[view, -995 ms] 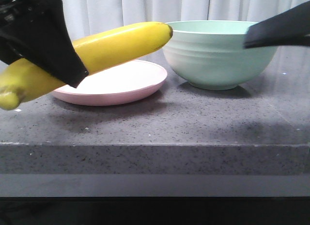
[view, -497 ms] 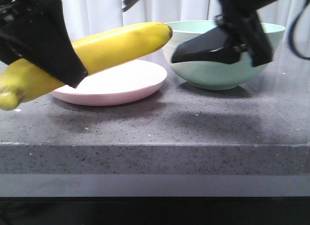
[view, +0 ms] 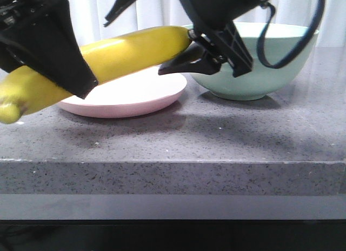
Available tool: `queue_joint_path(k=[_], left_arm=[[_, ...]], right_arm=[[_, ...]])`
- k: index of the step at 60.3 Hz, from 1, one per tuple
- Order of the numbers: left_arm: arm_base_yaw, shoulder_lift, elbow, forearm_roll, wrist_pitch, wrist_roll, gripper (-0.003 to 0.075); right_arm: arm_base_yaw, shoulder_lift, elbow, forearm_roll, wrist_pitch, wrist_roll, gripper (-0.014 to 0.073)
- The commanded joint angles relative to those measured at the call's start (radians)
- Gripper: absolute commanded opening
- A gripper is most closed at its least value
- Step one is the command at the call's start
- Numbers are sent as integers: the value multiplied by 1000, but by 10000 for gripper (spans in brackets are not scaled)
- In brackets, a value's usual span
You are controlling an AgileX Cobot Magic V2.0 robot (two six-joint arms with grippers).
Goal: Transfer banana from pink plate to green bowl
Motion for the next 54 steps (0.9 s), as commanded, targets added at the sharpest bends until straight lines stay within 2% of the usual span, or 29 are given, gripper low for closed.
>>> queue_joint_path(k=[1, 13, 18, 26, 37, 41, 54], left_arm=[[-7, -25, -28, -26, -39, -3, 174], [-7, -25, -28, -26, -43, -3, 174], [-7, -25, -28, -26, -43, -3, 174], [-7, -25, -28, -26, -43, -3, 175], [-7, -25, -28, -26, -45, -3, 188], [-7, -25, -28, -26, -47, -3, 227], [-7, -25, -28, -26, -53, -3, 486]], right_arm=[[2, -17, -42, 15, 37, -16, 538], [2, -8, -41, 15, 78, -16, 284], [2, -8, -41, 15, 89, -16, 211], [2, -8, -41, 15, 99, -16, 141], [2, -8, -41, 15, 100, -16, 129], [2, -8, -41, 15, 100, -16, 129], [2, -8, -41, 14, 100, -16, 129]])
